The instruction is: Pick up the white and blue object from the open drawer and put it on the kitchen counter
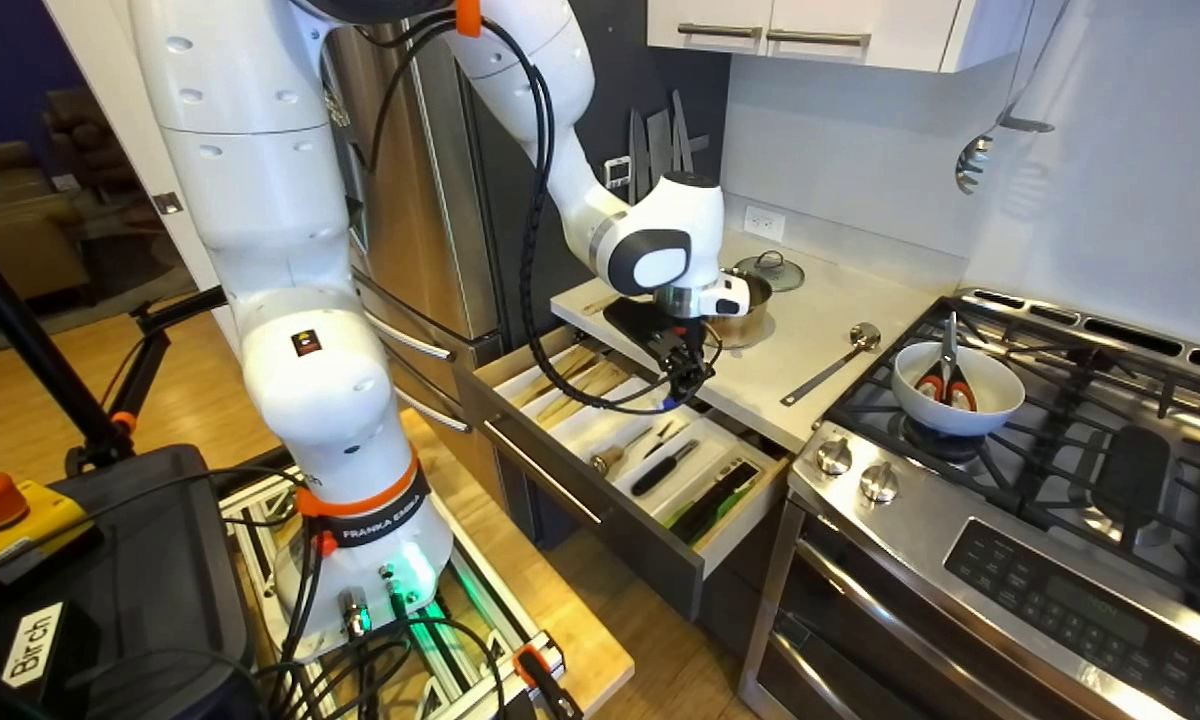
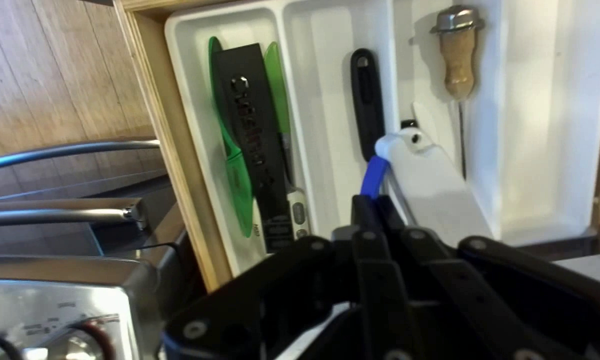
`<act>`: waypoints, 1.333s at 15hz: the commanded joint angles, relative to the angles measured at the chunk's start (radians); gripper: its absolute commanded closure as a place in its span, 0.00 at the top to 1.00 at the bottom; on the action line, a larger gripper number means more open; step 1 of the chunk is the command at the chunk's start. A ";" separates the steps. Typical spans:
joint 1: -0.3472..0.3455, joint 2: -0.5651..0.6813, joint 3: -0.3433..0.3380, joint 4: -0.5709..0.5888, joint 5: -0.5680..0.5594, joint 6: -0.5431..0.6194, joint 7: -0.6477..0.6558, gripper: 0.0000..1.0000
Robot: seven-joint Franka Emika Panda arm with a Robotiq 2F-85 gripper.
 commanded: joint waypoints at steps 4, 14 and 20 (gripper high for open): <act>0.009 0.059 -0.035 0.061 0.023 0.014 0.115 0.01; 0.057 0.322 -0.120 0.355 0.001 0.130 0.420 0.01; 0.161 0.509 -0.159 0.563 0.027 0.093 0.554 0.01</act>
